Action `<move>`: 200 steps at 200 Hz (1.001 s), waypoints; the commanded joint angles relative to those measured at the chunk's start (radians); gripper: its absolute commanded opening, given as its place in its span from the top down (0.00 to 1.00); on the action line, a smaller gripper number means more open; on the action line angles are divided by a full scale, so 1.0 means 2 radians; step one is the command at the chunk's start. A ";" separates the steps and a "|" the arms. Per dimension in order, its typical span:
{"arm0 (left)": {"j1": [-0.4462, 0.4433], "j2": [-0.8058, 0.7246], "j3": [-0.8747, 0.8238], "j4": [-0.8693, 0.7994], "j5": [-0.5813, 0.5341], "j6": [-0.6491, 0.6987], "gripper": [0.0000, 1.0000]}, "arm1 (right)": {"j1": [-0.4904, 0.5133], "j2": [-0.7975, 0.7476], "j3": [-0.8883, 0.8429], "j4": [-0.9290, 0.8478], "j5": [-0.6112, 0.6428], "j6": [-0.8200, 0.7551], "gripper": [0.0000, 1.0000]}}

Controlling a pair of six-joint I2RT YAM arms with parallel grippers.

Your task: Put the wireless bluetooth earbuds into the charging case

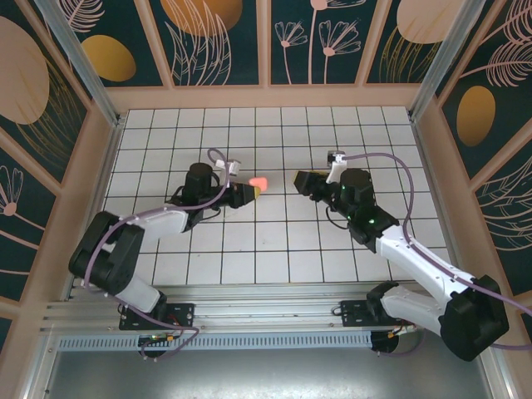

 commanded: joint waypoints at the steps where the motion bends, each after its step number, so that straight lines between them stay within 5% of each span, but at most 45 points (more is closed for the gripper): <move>1: -0.012 0.033 0.045 -0.052 -0.028 -0.081 0.83 | -0.002 -0.002 -0.008 -0.037 0.044 0.011 0.43; 97: -0.032 0.200 0.239 -0.163 -0.040 -0.128 0.77 | -0.017 -0.065 -0.034 -0.047 0.015 0.011 0.44; 200: -0.040 0.238 0.273 -0.221 -0.070 -0.115 0.61 | -0.029 -0.081 -0.040 -0.061 0.016 0.005 0.44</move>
